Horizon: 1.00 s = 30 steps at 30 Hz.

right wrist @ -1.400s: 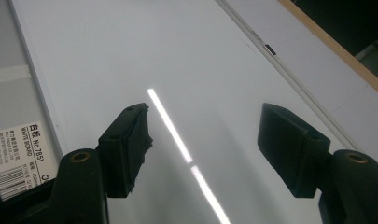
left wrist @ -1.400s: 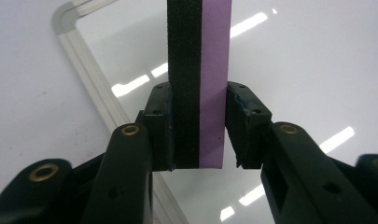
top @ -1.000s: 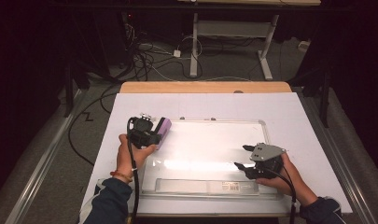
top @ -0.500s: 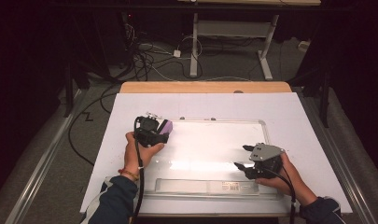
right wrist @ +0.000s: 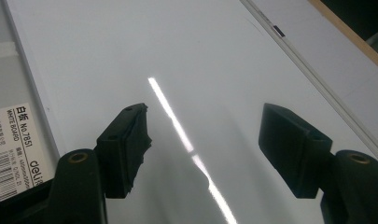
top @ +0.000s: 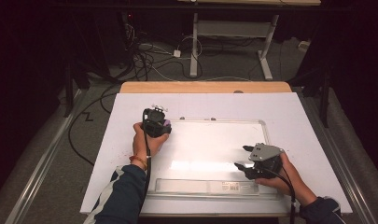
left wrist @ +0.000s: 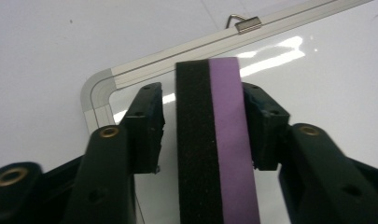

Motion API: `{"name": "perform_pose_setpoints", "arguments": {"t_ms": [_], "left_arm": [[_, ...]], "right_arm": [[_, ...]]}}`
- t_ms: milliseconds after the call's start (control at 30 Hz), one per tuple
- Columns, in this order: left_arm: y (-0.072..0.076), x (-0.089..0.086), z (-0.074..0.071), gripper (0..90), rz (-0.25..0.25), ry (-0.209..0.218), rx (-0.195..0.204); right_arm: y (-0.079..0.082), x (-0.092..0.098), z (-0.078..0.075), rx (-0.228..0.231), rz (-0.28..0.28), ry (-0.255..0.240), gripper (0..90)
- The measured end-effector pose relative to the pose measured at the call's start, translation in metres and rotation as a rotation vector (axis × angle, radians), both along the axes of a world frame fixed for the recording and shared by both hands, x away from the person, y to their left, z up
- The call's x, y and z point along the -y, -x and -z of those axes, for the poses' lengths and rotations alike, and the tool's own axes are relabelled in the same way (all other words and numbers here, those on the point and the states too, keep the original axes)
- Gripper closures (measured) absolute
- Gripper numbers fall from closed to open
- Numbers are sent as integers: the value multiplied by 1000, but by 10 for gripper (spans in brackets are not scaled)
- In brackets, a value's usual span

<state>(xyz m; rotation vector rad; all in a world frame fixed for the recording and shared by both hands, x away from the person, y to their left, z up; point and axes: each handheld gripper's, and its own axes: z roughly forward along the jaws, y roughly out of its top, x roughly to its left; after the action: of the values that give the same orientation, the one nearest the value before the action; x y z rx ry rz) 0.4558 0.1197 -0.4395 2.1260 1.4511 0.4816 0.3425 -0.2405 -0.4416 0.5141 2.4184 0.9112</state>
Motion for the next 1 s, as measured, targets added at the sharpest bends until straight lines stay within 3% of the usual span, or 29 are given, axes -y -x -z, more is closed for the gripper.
{"name": "perform_pose_setpoints", "arguments": {"t_ms": [267,500,633,767,900,1000], "left_arm": [[-8,-15,1,578,-36,23,-3],[-13,-18,1,577,-82,18,6],[-15,-21,2,545,-92,36,6],[-11,-25,-3,475,-70,73,32],[3,-30,-14,355,-4,105,115],[21,-33,-20,263,81,132,178]], "right_arm": [[0,0,-1,4,0,0,335],[1,0,-2,7,-1,-7,335],[1,1,-3,13,-2,-10,334],[3,2,-5,21,-5,-20,330],[7,7,-11,44,8,-48,328],[12,15,-16,61,33,-79,325]]}}
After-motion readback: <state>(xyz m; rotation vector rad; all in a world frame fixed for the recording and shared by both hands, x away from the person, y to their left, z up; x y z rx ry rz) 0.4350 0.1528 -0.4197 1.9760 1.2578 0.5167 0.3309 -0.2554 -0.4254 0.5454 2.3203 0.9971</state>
